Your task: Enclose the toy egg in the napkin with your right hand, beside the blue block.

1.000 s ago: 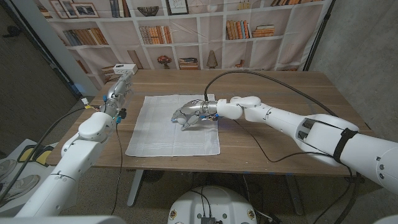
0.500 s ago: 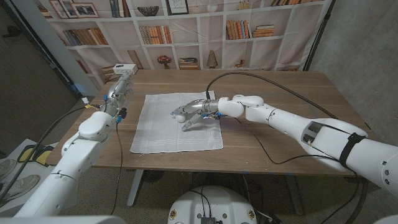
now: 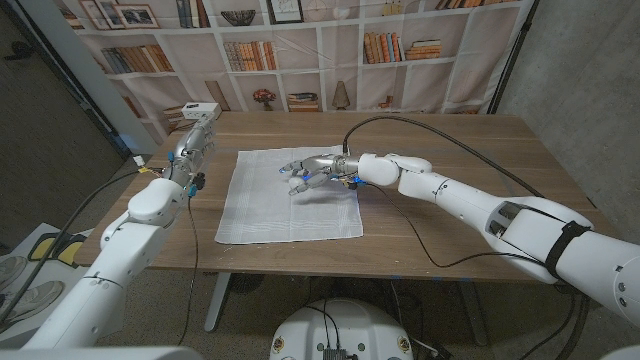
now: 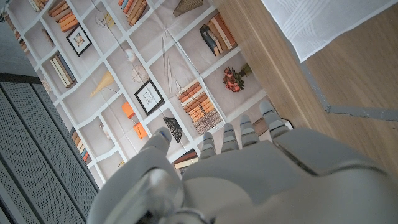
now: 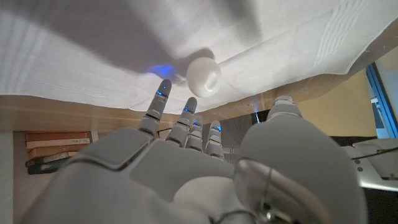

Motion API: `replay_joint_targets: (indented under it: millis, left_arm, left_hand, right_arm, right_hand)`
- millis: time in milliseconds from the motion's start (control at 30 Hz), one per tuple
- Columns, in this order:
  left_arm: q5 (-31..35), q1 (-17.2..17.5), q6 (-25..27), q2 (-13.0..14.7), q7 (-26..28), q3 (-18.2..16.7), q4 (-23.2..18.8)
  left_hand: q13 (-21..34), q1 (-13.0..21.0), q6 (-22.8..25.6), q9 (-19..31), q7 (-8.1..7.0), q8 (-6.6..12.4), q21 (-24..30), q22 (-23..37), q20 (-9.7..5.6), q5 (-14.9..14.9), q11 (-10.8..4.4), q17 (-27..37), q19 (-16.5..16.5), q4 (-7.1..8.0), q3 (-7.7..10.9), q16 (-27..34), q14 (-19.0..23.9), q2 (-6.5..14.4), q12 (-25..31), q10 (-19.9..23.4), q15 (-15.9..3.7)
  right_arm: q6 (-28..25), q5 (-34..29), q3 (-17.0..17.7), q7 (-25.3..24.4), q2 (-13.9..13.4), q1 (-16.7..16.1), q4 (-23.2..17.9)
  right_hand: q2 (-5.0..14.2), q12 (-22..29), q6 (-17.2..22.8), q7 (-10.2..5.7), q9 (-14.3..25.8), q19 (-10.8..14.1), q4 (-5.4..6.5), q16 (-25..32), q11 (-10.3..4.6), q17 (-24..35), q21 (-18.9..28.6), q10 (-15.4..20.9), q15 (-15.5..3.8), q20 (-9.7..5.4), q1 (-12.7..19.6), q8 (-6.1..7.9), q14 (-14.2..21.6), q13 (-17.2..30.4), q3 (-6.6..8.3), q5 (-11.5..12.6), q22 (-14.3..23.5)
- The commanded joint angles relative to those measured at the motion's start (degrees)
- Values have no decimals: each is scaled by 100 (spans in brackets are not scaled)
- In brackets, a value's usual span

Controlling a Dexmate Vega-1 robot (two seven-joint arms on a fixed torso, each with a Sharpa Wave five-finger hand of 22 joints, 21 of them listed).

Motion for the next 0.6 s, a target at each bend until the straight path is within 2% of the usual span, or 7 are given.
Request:
replay_joint_targets:
  millis: [33,200,333,400,433,500,600]
  left_arm:
    - [-17,-5,73,9,17,60,-11]
    - [-71,95,191,-22,83,59,-104]
    - [-84,164,239,-30,124,50,-187]
    - [-83,188,263,-33,140,56,-223]
    - [-84,198,270,-33,139,60,-236]
    - [-82,219,273,-53,162,69,-258]
    - [-86,254,291,-67,180,77,-297]
  left_hand:
    - [10,-31,-21,2,-30,1,-22,27,25,50,3,13,21,1,48,13,-29,6,8,-28,28]
    - [10,-34,-16,2,-33,3,-31,27,27,50,6,13,13,-1,51,9,-39,7,12,-21,31]
    - [10,-37,-22,2,-33,2,-36,27,27,50,14,13,13,-4,53,11,-35,6,10,-26,29]
    - [10,-38,-24,2,-30,1,-38,27,25,50,10,13,14,-4,54,11,-35,6,11,-26,32]
    - [10,-39,-24,2,-32,1,-39,27,25,50,9,13,15,-5,55,10,-39,6,11,-26,37]
    - [10,-41,-27,2,-32,0,-42,28,25,50,6,13,13,-6,56,9,-40,6,12,-25,31]
    - [11,-43,-28,2,-33,0,-45,28,26,50,11,13,14,-7,58,9,-42,6,12,-27,31]
  right_arm:
    - [305,980,545,-217,150,-264,338]
    - [267,903,654,-641,147,-358,277]
    - [122,818,720,-965,157,-407,231]
    - [-72,699,739,-1152,123,-453,77]
    - [-137,612,736,-1275,111,-463,35]
    - [-375,449,739,-1495,82,-509,-124]
    - [-416,534,751,-1456,113,-460,-55]
  right_hand:
    - [-19,46,119,1,9,-18,30,57,23,-10,-59,100,87,27,-71,57,7,-2,-61,-11,11]
    - [251,131,425,57,-17,35,-67,160,31,-56,-167,368,46,12,127,147,180,-33,83,29,15]
    - [528,169,619,87,-37,232,-251,248,15,-120,-212,556,-31,-3,456,182,356,-64,286,19,20]
    - [558,188,698,88,-40,302,-277,283,32,-131,-212,627,-59,-11,483,201,427,-71,302,-3,21]
    - [668,205,768,72,-45,402,-337,306,23,-150,-211,707,-89,-22,590,212,471,-81,379,-22,21]
    - [724,227,850,66,-48,483,-343,336,10,-163,-208,793,-92,-32,598,231,544,-88,402,-51,20]
    - [834,251,989,56,-53,619,-392,369,-18,-208,-209,921,-156,-246,677,257,658,-104,477,-109,17]
